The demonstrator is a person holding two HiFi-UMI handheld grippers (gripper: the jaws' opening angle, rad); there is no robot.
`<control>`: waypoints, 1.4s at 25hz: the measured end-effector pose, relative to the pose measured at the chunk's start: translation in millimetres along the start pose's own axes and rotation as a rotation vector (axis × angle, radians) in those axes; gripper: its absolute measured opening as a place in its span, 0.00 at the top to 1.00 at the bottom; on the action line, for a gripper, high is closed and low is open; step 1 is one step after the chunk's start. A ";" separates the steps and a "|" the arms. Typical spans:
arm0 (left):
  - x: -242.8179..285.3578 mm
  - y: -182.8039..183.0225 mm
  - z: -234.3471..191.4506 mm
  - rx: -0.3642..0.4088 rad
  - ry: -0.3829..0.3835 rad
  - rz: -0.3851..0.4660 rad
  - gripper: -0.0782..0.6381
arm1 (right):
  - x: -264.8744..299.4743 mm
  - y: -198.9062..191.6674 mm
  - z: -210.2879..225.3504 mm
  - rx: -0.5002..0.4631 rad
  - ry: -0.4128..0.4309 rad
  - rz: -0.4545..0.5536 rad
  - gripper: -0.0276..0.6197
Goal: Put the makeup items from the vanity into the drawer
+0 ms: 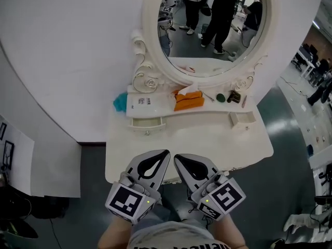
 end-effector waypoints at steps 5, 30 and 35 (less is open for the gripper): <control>-11.5 2.6 -17.6 -0.014 0.010 0.016 0.87 | 17.9 1.9 -9.5 -0.009 0.016 -0.011 0.94; 101.9 -3.6 -7.8 -0.026 -0.090 -0.057 0.87 | -4.9 -21.0 90.0 0.018 -0.098 -0.026 0.94; 144.0 -2.0 -4.0 -0.020 -0.107 -0.050 0.87 | -10.9 -25.3 131.9 0.022 -0.109 -0.030 0.94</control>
Point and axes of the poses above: the fingertips, and each gripper's own axes: x forward along the fingers, z to its right, y out of its top, the point moved 7 cm from there along -x, backward along the fingers, and after that the axes turned 15 degrees about -x, right-handed, at the moved point
